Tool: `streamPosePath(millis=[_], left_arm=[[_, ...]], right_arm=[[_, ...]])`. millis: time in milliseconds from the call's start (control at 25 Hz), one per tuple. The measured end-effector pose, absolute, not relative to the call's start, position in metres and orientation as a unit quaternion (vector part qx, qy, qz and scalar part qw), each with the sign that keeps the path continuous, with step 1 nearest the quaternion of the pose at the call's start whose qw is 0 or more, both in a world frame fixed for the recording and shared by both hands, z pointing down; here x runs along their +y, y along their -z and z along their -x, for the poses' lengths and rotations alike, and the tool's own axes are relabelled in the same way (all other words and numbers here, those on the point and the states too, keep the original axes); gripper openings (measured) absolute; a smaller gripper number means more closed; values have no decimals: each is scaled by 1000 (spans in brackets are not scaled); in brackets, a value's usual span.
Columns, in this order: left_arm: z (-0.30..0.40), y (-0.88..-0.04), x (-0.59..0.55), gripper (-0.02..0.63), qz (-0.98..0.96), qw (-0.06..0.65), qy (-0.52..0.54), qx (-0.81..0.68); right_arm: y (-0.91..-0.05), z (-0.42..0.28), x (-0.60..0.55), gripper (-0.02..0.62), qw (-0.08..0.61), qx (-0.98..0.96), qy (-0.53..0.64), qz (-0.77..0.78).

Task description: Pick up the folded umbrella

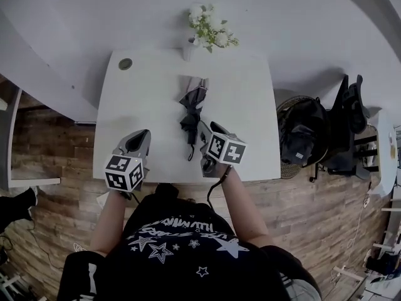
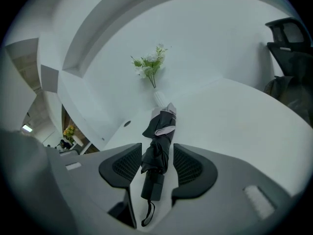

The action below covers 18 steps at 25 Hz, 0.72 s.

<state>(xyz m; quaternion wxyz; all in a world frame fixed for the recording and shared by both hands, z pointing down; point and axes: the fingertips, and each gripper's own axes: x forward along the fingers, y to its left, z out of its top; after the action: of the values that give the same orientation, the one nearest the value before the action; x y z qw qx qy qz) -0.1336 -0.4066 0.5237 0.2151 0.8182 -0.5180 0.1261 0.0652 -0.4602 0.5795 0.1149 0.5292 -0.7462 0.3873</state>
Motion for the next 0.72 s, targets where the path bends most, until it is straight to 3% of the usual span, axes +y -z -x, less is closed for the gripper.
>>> streamPosePath(millis=[320,720], left_arm=[[149,-535,-443,0,-823,231,-125,-504],[165,-551,-470,0,-824,253,-124,-492]], right_arm=[[-615,-36,-492,319,146,-715,-442,-522],[-642,-21,-515,321,227,-692,-426,-537]])
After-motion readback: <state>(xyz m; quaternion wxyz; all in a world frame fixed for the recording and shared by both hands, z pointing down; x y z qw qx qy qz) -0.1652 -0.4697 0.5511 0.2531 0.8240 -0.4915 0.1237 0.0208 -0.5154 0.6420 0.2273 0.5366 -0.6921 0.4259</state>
